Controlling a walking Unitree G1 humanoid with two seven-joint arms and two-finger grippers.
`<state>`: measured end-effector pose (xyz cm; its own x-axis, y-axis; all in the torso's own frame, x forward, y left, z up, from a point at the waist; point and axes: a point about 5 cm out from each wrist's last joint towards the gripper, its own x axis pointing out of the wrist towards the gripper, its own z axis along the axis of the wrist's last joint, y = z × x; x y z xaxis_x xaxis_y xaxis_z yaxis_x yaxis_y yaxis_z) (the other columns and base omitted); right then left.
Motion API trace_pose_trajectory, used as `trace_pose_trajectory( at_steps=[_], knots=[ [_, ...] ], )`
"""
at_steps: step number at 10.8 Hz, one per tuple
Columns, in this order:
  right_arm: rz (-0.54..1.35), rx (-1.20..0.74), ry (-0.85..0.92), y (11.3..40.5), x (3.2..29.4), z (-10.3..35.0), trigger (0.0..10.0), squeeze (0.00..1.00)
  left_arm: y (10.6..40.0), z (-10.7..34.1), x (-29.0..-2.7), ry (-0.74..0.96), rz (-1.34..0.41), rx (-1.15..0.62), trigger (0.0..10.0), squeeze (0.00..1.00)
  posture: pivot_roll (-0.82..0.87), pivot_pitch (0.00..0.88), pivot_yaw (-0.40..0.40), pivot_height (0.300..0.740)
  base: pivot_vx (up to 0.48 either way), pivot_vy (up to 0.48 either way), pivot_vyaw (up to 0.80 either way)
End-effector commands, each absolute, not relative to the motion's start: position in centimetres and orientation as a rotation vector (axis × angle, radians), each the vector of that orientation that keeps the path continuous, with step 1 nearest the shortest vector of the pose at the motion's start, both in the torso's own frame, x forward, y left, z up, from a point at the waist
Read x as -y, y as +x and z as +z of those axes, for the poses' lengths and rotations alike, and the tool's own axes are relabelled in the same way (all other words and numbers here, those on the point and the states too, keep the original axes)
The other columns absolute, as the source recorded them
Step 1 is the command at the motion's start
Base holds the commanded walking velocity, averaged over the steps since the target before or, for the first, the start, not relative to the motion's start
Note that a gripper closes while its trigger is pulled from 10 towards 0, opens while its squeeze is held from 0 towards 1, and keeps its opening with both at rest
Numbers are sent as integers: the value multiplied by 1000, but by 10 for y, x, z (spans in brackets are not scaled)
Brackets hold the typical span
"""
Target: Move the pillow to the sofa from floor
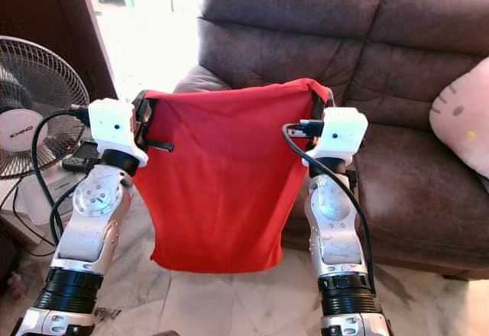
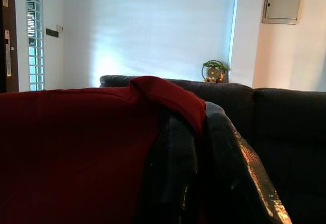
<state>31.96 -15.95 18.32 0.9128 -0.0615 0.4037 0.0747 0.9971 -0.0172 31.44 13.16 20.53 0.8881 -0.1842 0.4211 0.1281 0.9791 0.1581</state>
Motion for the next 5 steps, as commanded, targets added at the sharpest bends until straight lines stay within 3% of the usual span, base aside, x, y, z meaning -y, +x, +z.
trace_pose_trajectory(
  at_steps=[1, 2, 4, 5],
  knots=[
    [-88, 496, -35, 316, 164, 203, 10000, 0, 310, 230, -130, 138, -159, 584, 10000, 0, 76, 0, -58, 740, 0, 0, 0],
    [-88, 495, -36, 316, 164, 203, 10000, 0, 310, 230, -130, 139, -159, 584, 10000, 0, 76, 0, -58, 740, 0, 0, 0],
    [-34, 443, -6, 327, 152, 202, 10000, 0, 315, 229, -137, 171, -167, 557, 10000, 0, 82, 0, -47, 740, 0, 0, -706],
    [-18, 449, -27, 326, 147, 202, 10000, 0, 314, 229, -137, 172, -167, 556, 10000, 0, 82, 0, -47, 740, 266, 0, 0]
  ],
)
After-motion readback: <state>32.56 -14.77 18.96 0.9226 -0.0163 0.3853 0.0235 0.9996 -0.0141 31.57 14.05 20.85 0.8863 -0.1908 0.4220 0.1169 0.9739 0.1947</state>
